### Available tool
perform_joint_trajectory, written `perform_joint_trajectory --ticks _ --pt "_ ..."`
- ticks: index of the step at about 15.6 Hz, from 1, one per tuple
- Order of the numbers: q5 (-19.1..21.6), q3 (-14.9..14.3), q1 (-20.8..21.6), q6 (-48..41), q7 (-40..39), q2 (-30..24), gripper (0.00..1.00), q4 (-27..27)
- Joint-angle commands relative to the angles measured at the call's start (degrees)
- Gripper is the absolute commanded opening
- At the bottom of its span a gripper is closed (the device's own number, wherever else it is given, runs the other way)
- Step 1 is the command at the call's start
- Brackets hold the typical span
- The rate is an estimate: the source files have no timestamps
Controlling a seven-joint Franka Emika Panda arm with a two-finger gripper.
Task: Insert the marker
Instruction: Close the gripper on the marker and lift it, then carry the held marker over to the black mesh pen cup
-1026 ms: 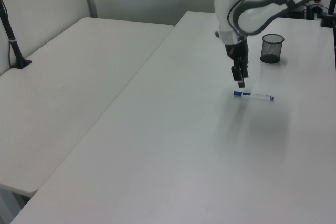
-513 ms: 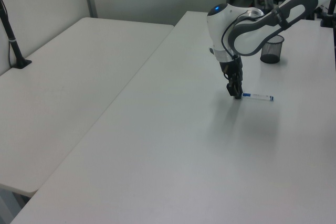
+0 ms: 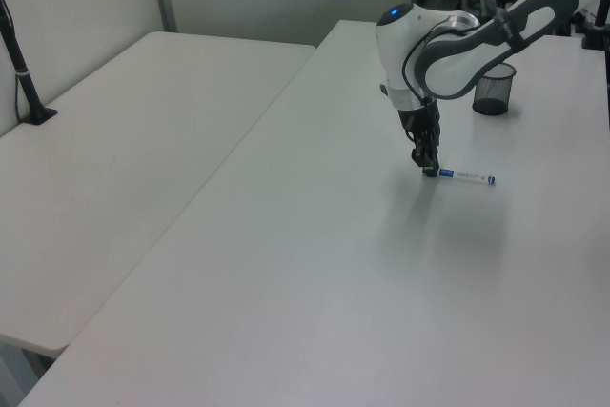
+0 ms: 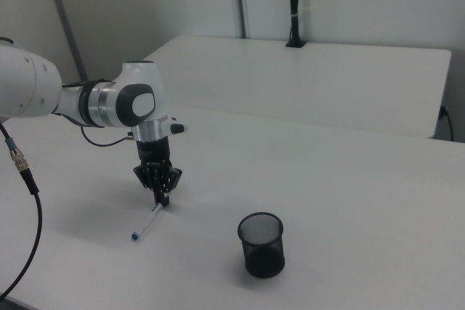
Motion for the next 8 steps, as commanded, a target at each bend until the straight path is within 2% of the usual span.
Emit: perform_joint_trajectory --ticks 1,5,8 --pt "-0.81 -0.02 -0.41 -1.39 0.58 -4.44 0.00 -0.09" --pt "-0.20 -0.63 -3.74 -1.75 0.41 -11.55 0.00 0.09" --pt "0.15 -0.90 -7.95 -1.22 -1.96 -16.82 0.00 0.09"
